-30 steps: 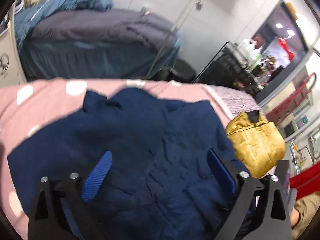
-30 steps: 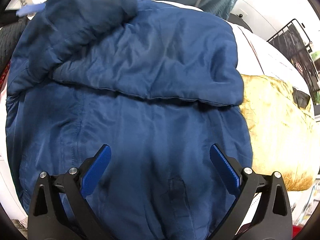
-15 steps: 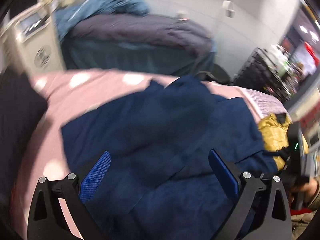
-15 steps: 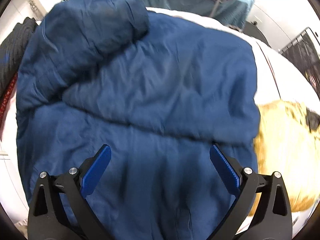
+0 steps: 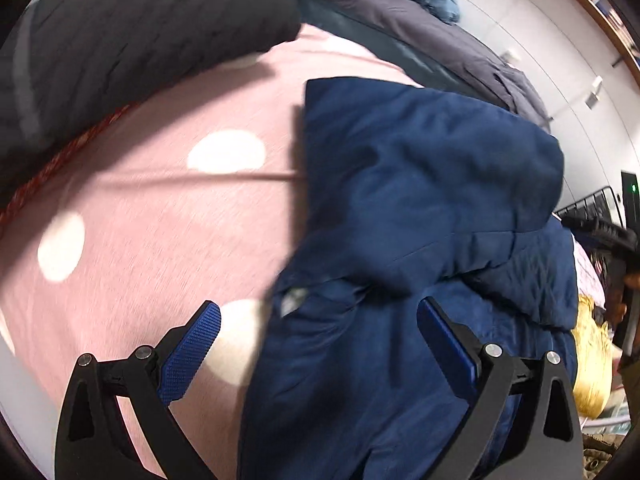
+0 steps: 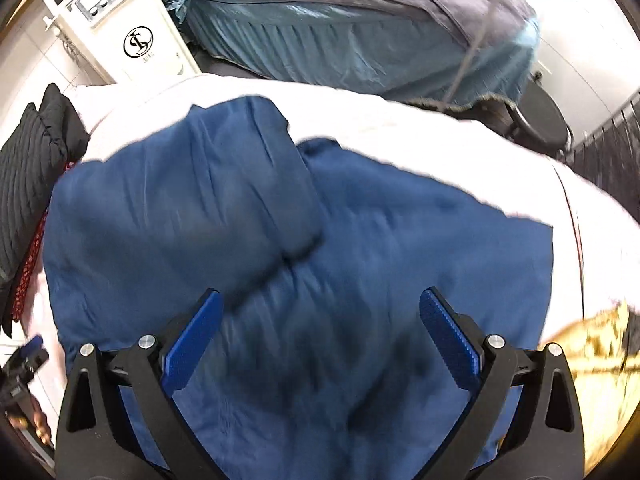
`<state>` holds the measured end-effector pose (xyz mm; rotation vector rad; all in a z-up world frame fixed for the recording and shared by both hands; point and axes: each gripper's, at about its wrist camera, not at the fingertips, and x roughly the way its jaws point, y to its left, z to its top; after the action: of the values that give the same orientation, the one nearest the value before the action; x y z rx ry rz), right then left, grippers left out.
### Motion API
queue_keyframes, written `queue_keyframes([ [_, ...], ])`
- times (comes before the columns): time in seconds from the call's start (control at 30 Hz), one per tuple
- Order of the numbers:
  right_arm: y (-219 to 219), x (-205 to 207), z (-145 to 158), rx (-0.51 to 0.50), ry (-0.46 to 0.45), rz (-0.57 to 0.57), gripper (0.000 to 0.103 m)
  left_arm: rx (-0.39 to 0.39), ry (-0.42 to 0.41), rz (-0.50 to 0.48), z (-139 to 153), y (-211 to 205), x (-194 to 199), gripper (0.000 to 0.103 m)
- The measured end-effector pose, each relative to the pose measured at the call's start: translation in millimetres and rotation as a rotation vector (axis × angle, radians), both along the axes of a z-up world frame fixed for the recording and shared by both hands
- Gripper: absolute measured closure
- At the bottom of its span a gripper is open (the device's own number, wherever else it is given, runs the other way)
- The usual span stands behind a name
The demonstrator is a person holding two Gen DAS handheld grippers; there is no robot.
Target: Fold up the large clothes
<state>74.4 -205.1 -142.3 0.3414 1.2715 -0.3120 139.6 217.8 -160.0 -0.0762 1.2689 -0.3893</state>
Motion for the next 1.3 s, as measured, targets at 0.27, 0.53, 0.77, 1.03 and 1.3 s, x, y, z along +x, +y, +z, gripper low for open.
queue_keyframes([
  [0.27, 18.3, 46.7, -23.6, 0.069, -0.019, 0.133, 0.09, -0.004, 0.015, 0.008, -4.8, -7.2, -0.4, 0.007],
  [0.53, 23.7, 11.3, 98.5, 0.089, -0.176, 0.109, 0.102, 0.019, -0.038, -0.045, 11.9, -33.4, 6.3, 0.007],
  [0.77, -4.3, -68.1, 99.2, 0.128, -0.02, -0.022, 0.102, 0.048, -0.075, -0.087, 23.6, -56.5, 15.7, 0.007],
  [1.03, -23.6, -138.5, -29.7, 0.208, 0.261, -0.291, 0.101, 0.16, -0.047, -0.196, 5.1, -83.8, 11.4, 0.007],
  [1.3, -2.8, -97.4, 23.3, 0.005, 0.047, -0.122, 0.019, 0.1, -0.126, -0.251, 36.2, -118.0, 19.0, 0.007],
])
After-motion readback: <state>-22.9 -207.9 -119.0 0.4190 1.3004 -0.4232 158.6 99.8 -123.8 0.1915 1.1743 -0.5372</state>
